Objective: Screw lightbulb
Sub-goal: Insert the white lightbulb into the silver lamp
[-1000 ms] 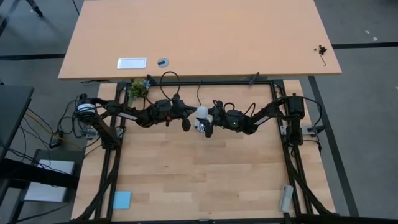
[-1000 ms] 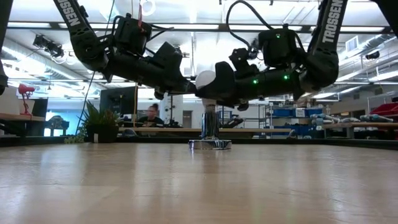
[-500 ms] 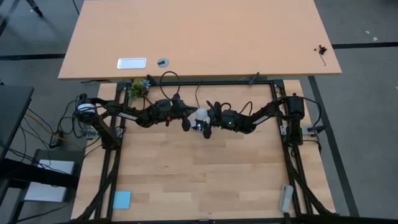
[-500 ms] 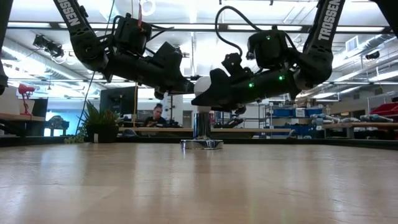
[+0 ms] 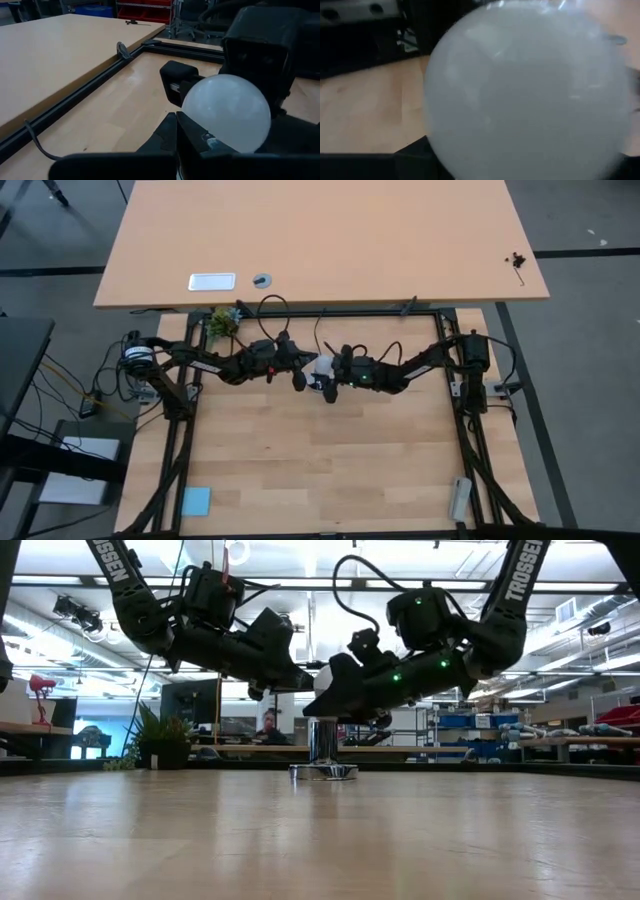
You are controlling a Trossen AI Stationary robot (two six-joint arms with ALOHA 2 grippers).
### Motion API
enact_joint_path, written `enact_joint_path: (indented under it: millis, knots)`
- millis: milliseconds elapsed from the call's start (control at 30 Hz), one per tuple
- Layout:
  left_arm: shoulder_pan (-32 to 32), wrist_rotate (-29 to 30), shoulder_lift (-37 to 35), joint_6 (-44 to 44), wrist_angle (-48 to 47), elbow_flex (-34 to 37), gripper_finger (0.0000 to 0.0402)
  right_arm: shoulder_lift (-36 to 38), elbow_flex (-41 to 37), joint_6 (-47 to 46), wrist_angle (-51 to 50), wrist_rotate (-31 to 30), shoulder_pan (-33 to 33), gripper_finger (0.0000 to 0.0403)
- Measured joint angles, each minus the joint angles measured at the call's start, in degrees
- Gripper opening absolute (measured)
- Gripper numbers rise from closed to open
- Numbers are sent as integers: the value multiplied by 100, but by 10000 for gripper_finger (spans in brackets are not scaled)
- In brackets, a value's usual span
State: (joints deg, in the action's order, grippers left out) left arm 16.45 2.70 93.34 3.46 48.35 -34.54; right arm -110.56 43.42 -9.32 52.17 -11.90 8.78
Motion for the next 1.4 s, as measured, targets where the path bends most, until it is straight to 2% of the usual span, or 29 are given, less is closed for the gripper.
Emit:
enact_joint_path:
  millis: [500, 1000, 1200, 1400]
  knots:
    - [0, 0, 0, 0, -27, 0, 3, 11, 288, -125, -489, 9, 0, 230]
    - [0, -104, 0, 0, -7, 0, 3, 1071, 340, -125, -1754, 22, 0, 231]
    - [-4, -102, 0, 0, 3, 0, 3, 1034, 338, -112, -1674, 15, 0, 228]
    - [-4, -98, -2, 2, 44, -2, 3, 746, 336, 26, -1135, -5, 35, 218]
